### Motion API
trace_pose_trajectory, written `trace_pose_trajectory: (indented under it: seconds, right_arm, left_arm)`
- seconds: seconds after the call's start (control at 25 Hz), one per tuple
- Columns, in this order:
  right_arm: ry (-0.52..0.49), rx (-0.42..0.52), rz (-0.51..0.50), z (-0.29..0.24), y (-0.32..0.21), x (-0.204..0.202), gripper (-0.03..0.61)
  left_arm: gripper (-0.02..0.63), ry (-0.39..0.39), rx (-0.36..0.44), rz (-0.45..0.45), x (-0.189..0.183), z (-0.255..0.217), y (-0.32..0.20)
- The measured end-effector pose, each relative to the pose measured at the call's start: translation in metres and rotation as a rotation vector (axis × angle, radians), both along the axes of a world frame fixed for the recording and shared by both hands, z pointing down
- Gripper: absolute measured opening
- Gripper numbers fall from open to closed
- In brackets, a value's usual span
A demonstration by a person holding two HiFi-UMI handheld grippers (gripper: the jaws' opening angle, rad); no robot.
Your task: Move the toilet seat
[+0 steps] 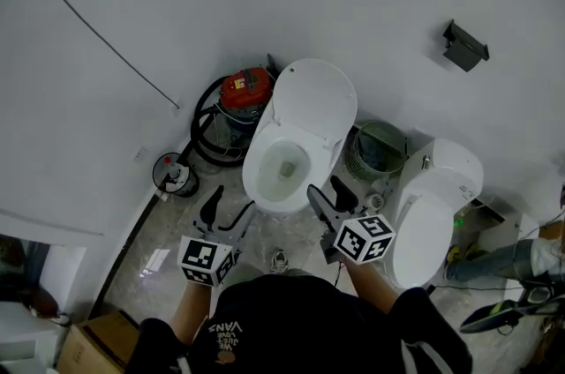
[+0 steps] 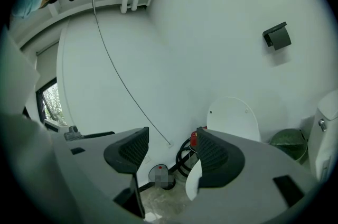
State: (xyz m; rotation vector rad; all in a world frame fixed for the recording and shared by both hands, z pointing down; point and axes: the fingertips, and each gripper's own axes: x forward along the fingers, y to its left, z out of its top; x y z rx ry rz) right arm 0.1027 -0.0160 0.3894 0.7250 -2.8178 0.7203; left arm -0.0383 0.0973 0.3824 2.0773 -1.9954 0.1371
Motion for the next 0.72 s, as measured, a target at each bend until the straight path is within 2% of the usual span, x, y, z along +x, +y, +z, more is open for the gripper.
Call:
trace_pose_trajectory:
  seconds: [0.32,0.72]
  right_arm:
    - [0.012,-0.048,0.060,0.024,-0.015,0.002,0.262]
    - [0.039,-0.053,0.243,0.026,-0.043,-0.004,0.262]
  left_arm:
    - [0.301,0.001,-0.005,0.008,-0.016,0.010,-0.020]
    - [0.295,0.004,-0.023,0.188,-0.043,0.017,-0.077]
